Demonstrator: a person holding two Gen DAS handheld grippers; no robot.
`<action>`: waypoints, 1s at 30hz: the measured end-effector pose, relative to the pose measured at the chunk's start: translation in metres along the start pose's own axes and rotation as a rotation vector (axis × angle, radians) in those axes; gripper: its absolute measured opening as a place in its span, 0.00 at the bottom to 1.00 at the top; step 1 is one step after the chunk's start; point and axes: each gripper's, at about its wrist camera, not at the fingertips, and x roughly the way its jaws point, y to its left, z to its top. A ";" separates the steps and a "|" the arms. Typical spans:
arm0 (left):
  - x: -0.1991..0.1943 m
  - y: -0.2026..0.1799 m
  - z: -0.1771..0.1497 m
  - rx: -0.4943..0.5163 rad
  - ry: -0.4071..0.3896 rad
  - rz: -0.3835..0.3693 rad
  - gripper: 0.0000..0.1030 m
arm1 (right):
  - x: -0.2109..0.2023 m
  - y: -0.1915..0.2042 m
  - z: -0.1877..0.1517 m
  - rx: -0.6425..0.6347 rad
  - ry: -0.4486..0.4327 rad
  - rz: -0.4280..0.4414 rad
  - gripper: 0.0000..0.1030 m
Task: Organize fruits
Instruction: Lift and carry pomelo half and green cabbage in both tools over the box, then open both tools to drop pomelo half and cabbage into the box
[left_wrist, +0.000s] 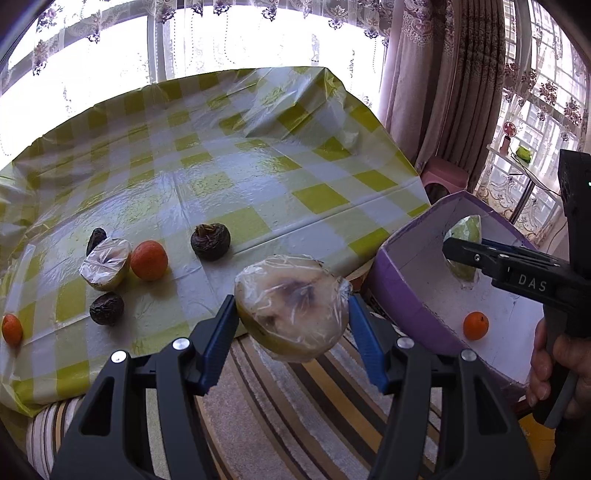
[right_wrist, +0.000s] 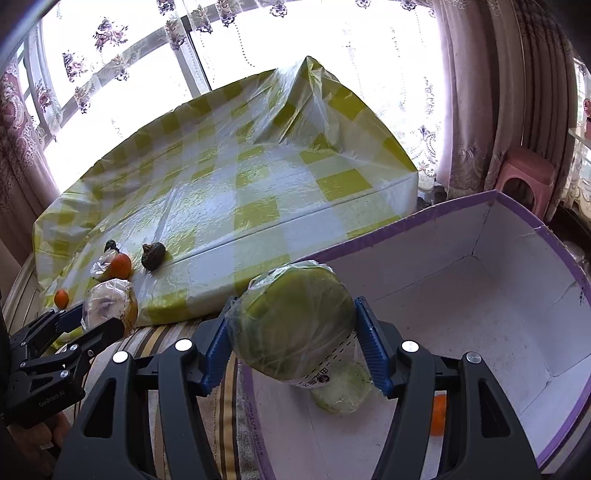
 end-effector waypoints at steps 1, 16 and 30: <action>0.002 -0.005 0.001 0.011 0.000 -0.009 0.59 | 0.000 -0.008 0.000 0.014 0.004 -0.020 0.59; 0.036 -0.082 0.013 0.173 0.010 -0.142 0.59 | 0.008 -0.064 -0.007 -0.047 0.091 -0.319 0.59; 0.109 -0.136 0.030 0.302 0.148 -0.203 0.59 | 0.032 -0.078 -0.013 -0.092 0.188 -0.395 0.59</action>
